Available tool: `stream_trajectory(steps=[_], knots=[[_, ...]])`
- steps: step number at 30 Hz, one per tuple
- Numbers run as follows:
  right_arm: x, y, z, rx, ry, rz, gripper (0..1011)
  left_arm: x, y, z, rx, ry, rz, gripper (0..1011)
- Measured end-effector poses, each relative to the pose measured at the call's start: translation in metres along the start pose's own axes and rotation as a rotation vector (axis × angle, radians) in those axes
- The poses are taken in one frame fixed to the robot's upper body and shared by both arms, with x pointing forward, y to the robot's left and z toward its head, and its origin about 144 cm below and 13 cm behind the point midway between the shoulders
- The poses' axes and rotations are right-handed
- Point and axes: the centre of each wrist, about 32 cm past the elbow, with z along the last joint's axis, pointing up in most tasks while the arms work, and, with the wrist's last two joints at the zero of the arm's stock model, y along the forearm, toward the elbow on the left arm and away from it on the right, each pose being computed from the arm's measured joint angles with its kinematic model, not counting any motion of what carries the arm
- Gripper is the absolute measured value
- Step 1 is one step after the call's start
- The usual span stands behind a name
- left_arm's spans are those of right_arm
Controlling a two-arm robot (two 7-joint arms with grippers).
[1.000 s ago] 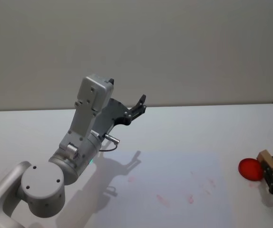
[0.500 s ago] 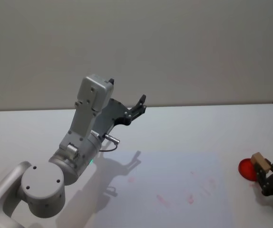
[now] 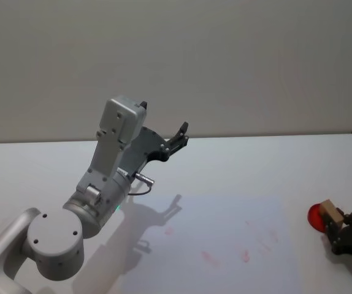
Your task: Use the one hand to pick up the stamp and affix it onto the A4 paper.
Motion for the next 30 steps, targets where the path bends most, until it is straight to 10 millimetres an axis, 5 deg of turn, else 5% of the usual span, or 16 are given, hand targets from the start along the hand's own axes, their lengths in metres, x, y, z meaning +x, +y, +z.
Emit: stream_trajectory(steps=[13, 30], knots=[[-0.004, 0.006, -0.002, -0.006, 0.002, -0.007, 239, 0.0, 0.0, 0.0, 0.0, 0.0, 0.0, 1001], [-0.008, 0.01, 0.0, 0.033, 0.044, -0.034, 757, 0.0, 0.0, 0.0, 0.0, 0.0, 0.0, 1001]])
